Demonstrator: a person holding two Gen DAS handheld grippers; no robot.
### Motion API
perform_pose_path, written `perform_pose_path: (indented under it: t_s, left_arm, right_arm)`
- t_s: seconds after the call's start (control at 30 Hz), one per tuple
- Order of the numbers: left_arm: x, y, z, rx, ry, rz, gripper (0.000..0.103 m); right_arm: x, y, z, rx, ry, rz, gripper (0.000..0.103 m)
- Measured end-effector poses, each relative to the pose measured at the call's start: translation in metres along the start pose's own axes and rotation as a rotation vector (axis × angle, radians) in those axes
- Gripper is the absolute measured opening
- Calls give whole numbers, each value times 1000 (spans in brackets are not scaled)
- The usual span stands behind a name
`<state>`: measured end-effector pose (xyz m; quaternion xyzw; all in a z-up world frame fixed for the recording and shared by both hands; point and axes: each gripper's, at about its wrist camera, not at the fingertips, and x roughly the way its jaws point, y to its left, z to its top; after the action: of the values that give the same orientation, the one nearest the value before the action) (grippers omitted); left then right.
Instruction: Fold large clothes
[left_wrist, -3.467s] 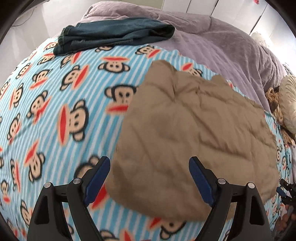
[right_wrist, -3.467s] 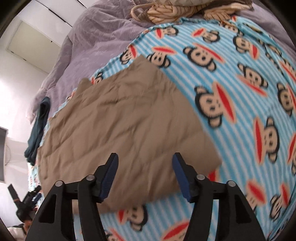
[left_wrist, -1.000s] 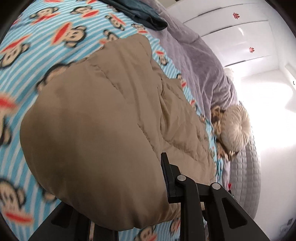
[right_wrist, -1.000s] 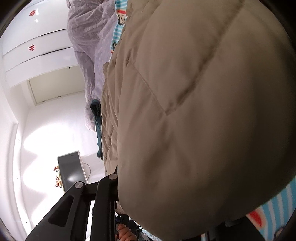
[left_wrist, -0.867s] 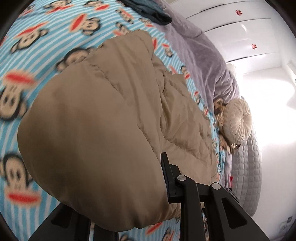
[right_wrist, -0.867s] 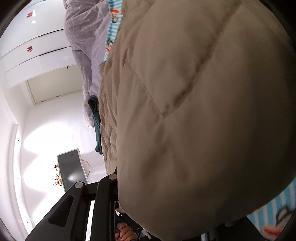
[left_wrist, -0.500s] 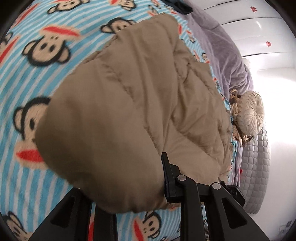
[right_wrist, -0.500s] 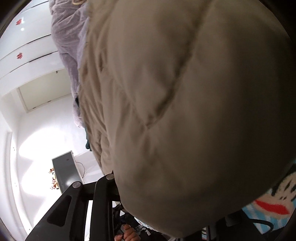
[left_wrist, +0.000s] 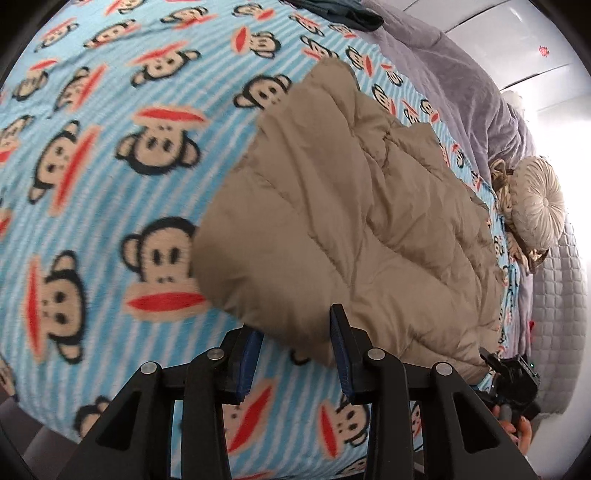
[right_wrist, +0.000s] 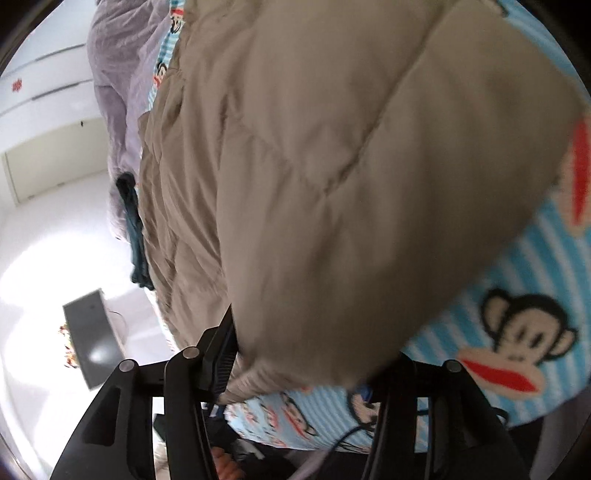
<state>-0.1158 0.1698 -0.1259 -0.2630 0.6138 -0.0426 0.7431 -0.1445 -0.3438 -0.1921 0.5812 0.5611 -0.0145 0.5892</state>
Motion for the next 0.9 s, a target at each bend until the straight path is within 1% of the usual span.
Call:
perform_pose_path:
  t_s: [0.07, 0.13, 0.17, 0.23, 0.33, 0.37, 0.5, 0.53, 0.57, 0.67, 0.7, 0.73, 0.77, 0.8, 0.9]
  left_arm:
    - [-4, -1, 1, 1, -7, 29, 37]
    - [-10, -1, 0, 18, -16, 76, 37]
    - [-14, -4, -1, 38, -28, 111, 37]
    - [-23, -7, -2, 71, -49, 151, 37]
    - [-29, -10, 3, 86, -62, 174, 37]
    - [-29, -12, 4, 88, -63, 184, 37]
    - [-24, -21, 11, 103, -59, 212, 37]
    - [-22, -23, 12, 109, -52, 218, 37]
    - [-20, -26, 13, 119, -46, 221, 37]
    - [-16, -34, 14, 152, -32, 221, 37]
    - [-14, -36, 16, 163, -24, 222, 44]
    - [-14, -38, 15, 166, -22, 222, 55]
    - [-14, -40, 15, 171, -28, 226, 74]
    - [-15, -42, 15, 178, -41, 230, 77]
    - [-11, -48, 18, 204, -33, 236, 77]
  right_arm:
    - [-6, 2, -4, -4, -6, -19, 56]
    - [-13, 7, -8, -12, -18, -36, 56]
    - [-13, 18, -13, -22, -20, -47, 56]
    - [-17, 36, -20, -73, -19, -86, 56]
    - [-27, 55, -31, -205, -15, -173, 57]
    - [-28, 63, -34, -233, -15, -184, 57]
    - [-22, 95, -46, -327, -19, -206, 58]
    - [-21, 99, -47, -344, -18, -208, 58]
    - [-21, 95, -48, -356, -17, -210, 58]
    - [-8, 112, -53, -408, -9, -227, 60]
    - [-5, 119, -55, -425, -8, -238, 64]
    - [2, 132, -60, -442, -7, -250, 64]
    - [7, 140, -64, -462, -5, -261, 64]
    - [10, 146, -67, -476, 0, -267, 64]
    - [28, 163, -76, -508, 21, -286, 65]
